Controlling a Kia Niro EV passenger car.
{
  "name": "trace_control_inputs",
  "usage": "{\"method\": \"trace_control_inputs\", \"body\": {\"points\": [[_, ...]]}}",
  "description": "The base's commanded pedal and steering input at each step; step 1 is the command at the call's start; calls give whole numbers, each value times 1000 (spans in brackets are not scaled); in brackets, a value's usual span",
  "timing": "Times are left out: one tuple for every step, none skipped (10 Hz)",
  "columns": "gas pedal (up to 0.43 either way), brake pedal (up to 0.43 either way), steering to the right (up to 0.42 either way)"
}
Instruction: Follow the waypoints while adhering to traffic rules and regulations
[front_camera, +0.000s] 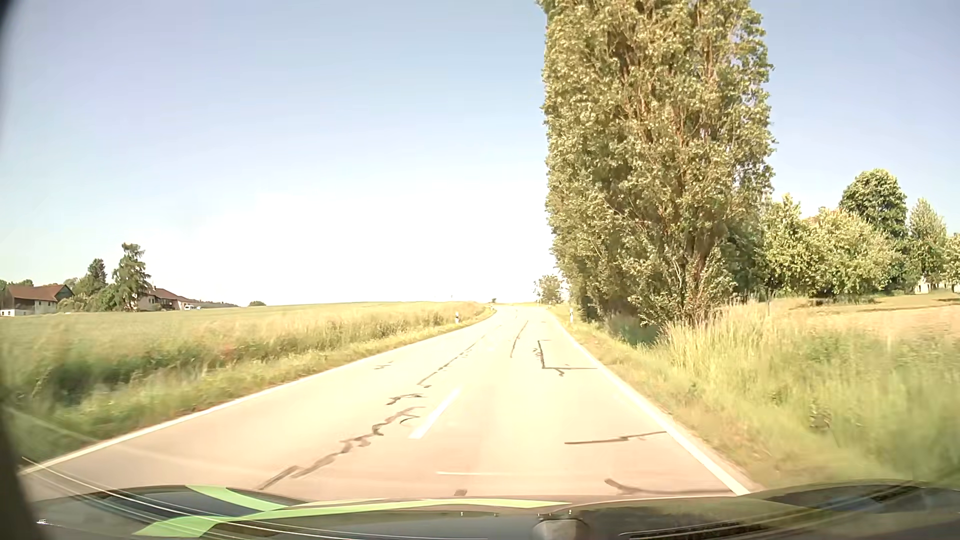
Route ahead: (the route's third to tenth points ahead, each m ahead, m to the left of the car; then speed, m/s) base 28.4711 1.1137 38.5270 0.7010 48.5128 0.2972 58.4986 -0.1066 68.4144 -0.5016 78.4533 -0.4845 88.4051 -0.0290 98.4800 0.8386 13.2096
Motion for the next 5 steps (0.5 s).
{"method": "trace_control_inputs", "body": {"points": [[409,0,7],[398,0,14],[398,0,16],[390,0,8],[390,0,5]]}}
